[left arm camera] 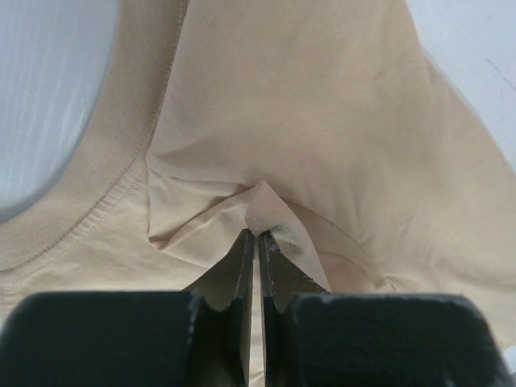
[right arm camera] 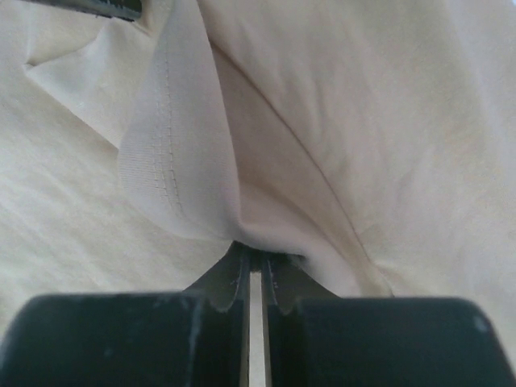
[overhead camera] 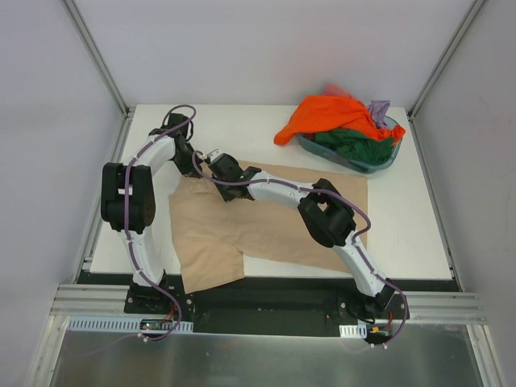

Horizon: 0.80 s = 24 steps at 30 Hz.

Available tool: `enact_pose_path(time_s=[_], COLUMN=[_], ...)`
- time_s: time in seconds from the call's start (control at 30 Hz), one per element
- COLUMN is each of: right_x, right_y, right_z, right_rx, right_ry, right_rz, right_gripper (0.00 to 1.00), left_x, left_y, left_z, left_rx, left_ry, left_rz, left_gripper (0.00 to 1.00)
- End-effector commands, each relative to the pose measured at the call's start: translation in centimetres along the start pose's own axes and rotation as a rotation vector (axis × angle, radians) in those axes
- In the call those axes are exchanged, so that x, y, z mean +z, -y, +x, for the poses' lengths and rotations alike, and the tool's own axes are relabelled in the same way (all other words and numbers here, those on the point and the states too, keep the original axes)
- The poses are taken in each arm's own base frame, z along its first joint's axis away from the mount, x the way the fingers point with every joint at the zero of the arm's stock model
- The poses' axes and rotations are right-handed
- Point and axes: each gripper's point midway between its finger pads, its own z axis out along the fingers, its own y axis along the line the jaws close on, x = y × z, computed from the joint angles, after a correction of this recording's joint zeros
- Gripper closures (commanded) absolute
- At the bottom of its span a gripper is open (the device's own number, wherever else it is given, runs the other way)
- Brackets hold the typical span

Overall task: Fold and stack the t-shirts
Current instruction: Fold the flattened tshirt in 1/3 of the way

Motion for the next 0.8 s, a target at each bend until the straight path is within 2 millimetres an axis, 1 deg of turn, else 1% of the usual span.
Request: enact_pose_path(time_s=[0.0,0.13,0.2,0.33,0.5,0.53,0.77], right_x=[-1.9,-4.3,-5.4,-7.4,-9.1,-9.4,-10.2], right_y=[0.1,-0.4,-0.8,-0.8,-1.6,-2.2,-2.1], right_z=[-1.6,-3.3,-3.2,-2.7,-1.6,-1.3,0.7], right_rx=[-0.032,-0.047,-0.060,-0.070,-0.092,-0.098,-0.111], right_ry=[0.013,0.046,0.036,0.026,0.004,-0.004,-0.039], right_rz=[0.005,-0.040,-0.071,-0.105,-0.182,-0.219,-0.245], right_gripper=[0.98,0.99,0.99,0.99,0.99,0.99,0.99], left_x=[-0.8,-1.8,-2.5,-3.3,-4.0,-4.1,-4.7], left_y=[-0.4,-0.4,-0.5,-1.1,-2.6,-2.9,-4.7], left_z=[-0.2,-0.2,-0.2,0.7,2.6,3.1,7.6], left_rx=[0.013,0.015,0.014,0.000,-0.020,-0.026,-0.036], left_ry=[0.001,0.019,0.035,0.036,0.034,0.030,0.002], left_rz=[0.010,0.019,0.021,0.022,0.008,0.006,-0.003], left_gripper=[1.00,1.00,1.00,1.00,1.00,1.00,1.00])
